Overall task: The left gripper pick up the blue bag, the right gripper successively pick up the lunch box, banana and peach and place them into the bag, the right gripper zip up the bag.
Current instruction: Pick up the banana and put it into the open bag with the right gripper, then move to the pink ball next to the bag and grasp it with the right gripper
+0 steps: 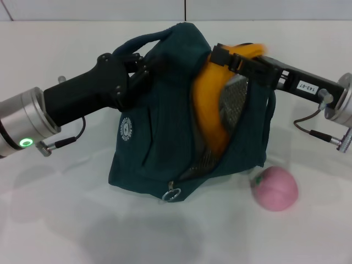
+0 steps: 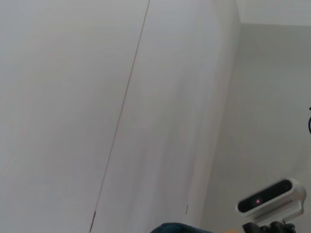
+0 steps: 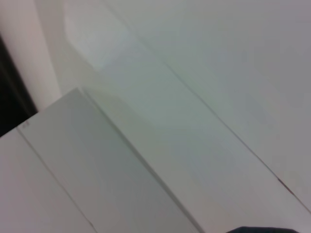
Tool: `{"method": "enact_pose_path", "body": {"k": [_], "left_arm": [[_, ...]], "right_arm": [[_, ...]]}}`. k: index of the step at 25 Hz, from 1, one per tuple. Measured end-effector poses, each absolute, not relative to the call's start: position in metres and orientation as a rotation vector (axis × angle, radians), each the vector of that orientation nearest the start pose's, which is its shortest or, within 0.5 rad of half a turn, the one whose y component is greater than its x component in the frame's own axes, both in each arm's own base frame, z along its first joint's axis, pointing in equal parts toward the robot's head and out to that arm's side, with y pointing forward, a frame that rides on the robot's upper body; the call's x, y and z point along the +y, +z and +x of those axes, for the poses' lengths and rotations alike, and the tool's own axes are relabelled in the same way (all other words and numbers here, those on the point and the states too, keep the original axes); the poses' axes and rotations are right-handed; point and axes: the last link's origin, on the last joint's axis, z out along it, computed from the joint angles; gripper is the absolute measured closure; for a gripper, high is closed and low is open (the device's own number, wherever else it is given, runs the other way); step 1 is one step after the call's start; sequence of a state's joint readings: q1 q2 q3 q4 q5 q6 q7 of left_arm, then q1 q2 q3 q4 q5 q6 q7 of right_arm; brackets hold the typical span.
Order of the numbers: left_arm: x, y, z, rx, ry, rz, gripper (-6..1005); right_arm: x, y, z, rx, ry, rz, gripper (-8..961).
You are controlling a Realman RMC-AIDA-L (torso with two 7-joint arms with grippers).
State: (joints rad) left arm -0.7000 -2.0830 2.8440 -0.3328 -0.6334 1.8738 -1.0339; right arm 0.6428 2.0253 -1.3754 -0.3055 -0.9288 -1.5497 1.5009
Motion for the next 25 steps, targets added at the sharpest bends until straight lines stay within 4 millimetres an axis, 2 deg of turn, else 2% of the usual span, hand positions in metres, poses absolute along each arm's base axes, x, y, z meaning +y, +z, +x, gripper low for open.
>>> {"method": "enact_pose_path", "body": {"k": [3,7,9,14,16,19,20,21,25], "left_arm": [[0.317,-0.001,-0.231,-0.472,-1.352,-2.489,945],[0.317,-0.001,-0.231,-0.471,-1.354,-2.483,948],[0.317,-0.001,-0.231,-0.470,-1.355,-2.481,949],[0.317,0.001,-0.232,-0.475,-1.360,-2.463,949],[0.317,0.002,-0.233,-0.475,-1.362,-2.454,949],[0.318,0.003,-0.234,-0.472,-1.361,-2.446,949],[0.318,0.004,-0.234,-0.472,-1.360,-2.445,949],[0.318,0.004,-0.234,-0.471,-1.359,-2.445,949],[0.319,0.004,-0.235,-0.471,-1.349,-2.443,949]], "right_arm": [[0.345,-0.023,0.181,0.933,1.520,-2.547,377],[0.349,-0.013,0.183,0.882,1.552,-2.495,228],[0.349,-0.003,0.189,0.832,1.575,-2.436,154],[0.328,0.031,0.222,0.575,1.543,-2.320,129],[0.315,0.044,0.240,0.494,1.455,-2.337,119],[0.294,0.053,0.269,0.452,1.230,-2.484,104],[0.294,0.053,0.269,0.452,1.230,-2.484,105],[0.282,0.051,0.288,0.438,1.069,-2.585,106],[0.264,0.039,0.314,0.411,0.899,-2.619,110]]}}
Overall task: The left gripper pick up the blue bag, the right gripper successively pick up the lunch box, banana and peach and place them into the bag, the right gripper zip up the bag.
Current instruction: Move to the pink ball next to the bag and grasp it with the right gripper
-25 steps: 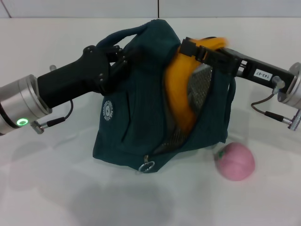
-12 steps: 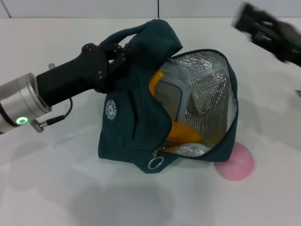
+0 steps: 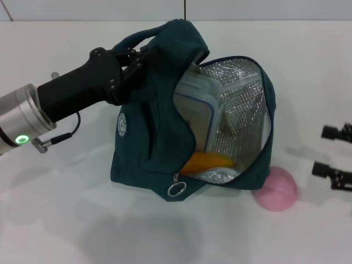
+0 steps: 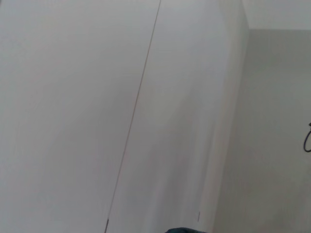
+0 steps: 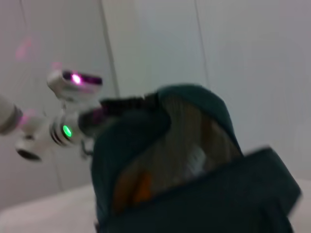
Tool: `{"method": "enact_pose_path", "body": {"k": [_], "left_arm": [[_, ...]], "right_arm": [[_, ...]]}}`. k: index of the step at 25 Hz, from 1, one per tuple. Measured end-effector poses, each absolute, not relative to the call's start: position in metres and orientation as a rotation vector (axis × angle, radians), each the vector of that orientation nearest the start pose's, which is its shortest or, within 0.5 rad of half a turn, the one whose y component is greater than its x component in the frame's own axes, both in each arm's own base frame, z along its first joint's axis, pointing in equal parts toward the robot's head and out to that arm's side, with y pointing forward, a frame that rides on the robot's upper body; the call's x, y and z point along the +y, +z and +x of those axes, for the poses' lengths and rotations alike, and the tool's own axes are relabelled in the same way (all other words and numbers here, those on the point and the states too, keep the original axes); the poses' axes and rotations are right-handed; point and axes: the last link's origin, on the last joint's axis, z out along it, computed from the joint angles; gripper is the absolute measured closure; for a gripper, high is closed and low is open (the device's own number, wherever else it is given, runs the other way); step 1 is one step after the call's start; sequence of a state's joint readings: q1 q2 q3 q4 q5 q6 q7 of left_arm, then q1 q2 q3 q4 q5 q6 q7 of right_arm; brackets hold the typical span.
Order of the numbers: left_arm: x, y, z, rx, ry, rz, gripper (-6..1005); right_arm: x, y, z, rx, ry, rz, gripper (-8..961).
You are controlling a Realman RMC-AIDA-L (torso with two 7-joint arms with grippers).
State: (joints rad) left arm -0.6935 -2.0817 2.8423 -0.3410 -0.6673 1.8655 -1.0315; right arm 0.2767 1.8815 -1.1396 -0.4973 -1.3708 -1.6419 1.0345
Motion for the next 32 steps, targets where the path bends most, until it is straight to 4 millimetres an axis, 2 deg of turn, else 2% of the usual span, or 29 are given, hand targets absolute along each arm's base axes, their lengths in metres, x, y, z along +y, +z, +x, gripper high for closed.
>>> {"method": "enact_pose_path", "body": {"k": [5,14,30,32], "left_arm": [[0.323,0.002,-0.232,-0.468,-1.336,-2.442,948],[0.325,0.001,-0.231,-0.462,-1.328,-2.444,948],[0.325,0.001,-0.231,-0.453,-1.325,-2.444,948],[0.325,0.001,-0.231,-0.453,-1.325,-2.444,948]], "right_arm": [[0.259,0.017,0.328,0.433,0.778,-2.596,126],[0.272,-0.026,0.315,0.410,0.639,-2.723,155],[0.280,-0.029,0.314,0.450,0.573,-2.752,206],[0.279,-0.027,0.316,0.454,0.579,-2.745,302]]}}
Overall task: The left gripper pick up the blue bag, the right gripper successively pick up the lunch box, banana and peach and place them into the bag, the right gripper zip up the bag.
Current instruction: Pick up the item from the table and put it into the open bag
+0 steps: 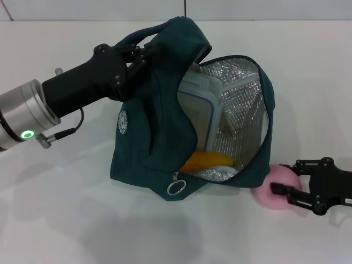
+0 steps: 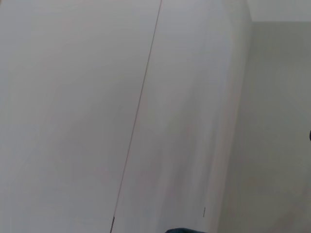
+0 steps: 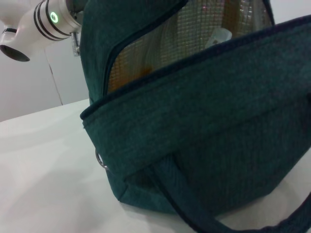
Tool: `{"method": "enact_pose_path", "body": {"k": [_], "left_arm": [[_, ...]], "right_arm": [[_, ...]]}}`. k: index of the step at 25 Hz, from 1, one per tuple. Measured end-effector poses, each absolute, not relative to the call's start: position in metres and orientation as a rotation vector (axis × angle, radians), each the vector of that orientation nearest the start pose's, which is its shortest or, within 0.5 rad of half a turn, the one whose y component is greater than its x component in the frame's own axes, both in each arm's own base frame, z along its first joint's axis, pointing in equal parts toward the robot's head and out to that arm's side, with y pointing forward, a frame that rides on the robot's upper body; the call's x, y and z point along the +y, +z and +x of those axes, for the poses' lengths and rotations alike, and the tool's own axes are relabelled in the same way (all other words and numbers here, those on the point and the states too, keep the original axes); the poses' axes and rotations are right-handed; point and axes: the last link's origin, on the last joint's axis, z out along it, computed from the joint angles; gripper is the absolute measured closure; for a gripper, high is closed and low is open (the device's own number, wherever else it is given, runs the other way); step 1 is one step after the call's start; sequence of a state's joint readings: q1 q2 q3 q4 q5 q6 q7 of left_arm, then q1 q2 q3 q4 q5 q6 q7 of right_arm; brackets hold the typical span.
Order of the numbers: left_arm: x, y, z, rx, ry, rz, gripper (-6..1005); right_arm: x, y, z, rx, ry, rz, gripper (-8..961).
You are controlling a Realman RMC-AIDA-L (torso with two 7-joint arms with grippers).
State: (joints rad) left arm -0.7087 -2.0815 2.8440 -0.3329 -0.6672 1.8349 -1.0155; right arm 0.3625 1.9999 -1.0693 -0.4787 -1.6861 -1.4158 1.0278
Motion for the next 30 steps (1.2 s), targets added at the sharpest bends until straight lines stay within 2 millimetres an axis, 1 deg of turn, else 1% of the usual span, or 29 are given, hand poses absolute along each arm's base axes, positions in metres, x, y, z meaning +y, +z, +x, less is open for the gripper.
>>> {"method": "enact_pose_path", "body": {"k": [3,9,11,14,17,18,19,21,24,28,30], "left_arm": [[0.325,0.001,-0.231,-0.452,-1.327,-2.444,948],[0.323,0.001,-0.233,-0.458,-1.326,-2.442,948],[0.323,0.001,-0.233,-0.461,-1.326,-2.441,948],[0.322,0.001,-0.234,-0.462,-1.325,-2.440,948],[0.323,0.001,-0.233,-0.458,-1.324,-2.441,947],[0.324,0.001,-0.232,-0.456,-1.325,-2.442,947],[0.324,0.001,-0.232,-0.455,-1.324,-2.442,947],[0.324,0.000,-0.231,-0.453,-1.324,-2.443,947],[0.326,0.000,-0.230,-0.447,-1.324,-2.445,947],[0.327,0.000,-0.228,-0.444,-1.326,-2.447,947],[0.327,0.000,-0.228,-0.444,-1.326,-2.447,947]], "right_arm": [[0.279,-0.020,0.317,0.453,0.609,-2.714,445],[0.278,0.008,0.318,0.400,0.769,-2.545,601],[0.275,0.020,0.317,0.367,0.849,-2.482,642],[0.271,0.035,0.313,0.324,0.954,-2.399,654],[0.270,0.048,0.300,0.247,1.096,-2.320,667],[0.273,0.050,0.292,0.212,1.147,-2.313,671],[0.276,0.050,0.285,0.187,1.186,-2.319,675],[0.286,0.045,0.264,0.134,1.263,-2.376,683],[0.305,0.032,0.234,0.105,1.304,-2.510,703],[0.331,0.009,0.202,0.140,1.218,-2.698,735],[0.339,0.000,0.191,0.134,1.135,-2.780,753]]}}
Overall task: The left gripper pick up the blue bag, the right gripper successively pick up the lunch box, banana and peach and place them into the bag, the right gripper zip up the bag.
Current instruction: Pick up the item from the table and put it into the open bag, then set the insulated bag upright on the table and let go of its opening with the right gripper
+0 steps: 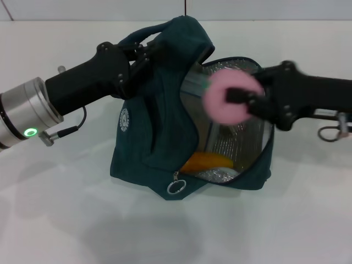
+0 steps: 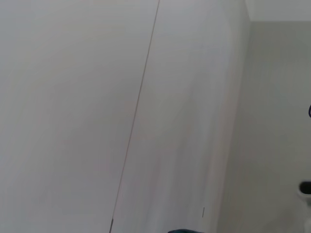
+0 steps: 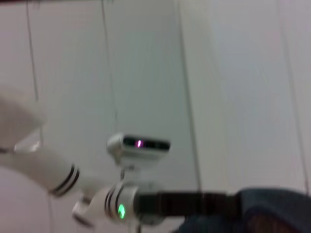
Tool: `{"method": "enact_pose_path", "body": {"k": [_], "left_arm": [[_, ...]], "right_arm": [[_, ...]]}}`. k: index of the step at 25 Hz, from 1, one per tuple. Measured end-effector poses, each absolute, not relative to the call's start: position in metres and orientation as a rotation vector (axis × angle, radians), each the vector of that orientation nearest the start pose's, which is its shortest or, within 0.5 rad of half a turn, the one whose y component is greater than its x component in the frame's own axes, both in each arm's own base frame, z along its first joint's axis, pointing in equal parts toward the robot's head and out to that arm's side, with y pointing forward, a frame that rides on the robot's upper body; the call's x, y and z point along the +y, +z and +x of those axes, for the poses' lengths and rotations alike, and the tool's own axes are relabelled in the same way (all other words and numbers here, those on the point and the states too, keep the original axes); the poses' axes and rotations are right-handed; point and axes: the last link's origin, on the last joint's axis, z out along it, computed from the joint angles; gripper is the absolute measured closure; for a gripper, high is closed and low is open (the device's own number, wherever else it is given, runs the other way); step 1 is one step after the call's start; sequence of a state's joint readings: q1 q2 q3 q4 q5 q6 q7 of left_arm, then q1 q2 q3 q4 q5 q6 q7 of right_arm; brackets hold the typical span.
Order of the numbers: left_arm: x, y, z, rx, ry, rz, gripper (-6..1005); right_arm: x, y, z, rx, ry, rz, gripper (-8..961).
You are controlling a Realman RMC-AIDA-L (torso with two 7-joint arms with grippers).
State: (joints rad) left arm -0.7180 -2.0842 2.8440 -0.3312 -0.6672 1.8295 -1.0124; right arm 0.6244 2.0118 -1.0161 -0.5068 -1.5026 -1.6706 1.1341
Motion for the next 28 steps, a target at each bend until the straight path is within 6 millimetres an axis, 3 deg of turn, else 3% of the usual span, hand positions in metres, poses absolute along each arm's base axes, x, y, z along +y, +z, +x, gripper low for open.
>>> {"method": "enact_pose_path", "body": {"k": [3,9,12,19,22,28], "left_arm": [[0.327,0.000,-0.228,-0.444,-1.327,-2.447,947],[0.327,0.000,-0.228,-0.444,-1.327,-2.446,947],[0.327,0.000,-0.228,-0.445,-1.326,-2.445,947],[0.327,-0.001,-0.228,-0.448,-1.325,-2.444,947],[0.327,-0.001,-0.228,-0.448,-1.326,-2.444,947],[0.323,-0.001,-0.235,-0.471,-1.319,-2.433,946]], "right_arm": [[0.343,-0.010,0.183,0.138,1.046,-2.847,779],[0.345,-0.014,0.179,0.144,1.011,-2.858,651],[0.340,-0.002,0.183,0.145,1.109,-2.784,548],[0.321,0.016,0.207,0.144,1.143,-2.695,337],[0.301,0.030,0.226,0.109,1.116,-2.719,251],[0.265,0.040,0.270,0.099,0.919,-2.814,257]]}}
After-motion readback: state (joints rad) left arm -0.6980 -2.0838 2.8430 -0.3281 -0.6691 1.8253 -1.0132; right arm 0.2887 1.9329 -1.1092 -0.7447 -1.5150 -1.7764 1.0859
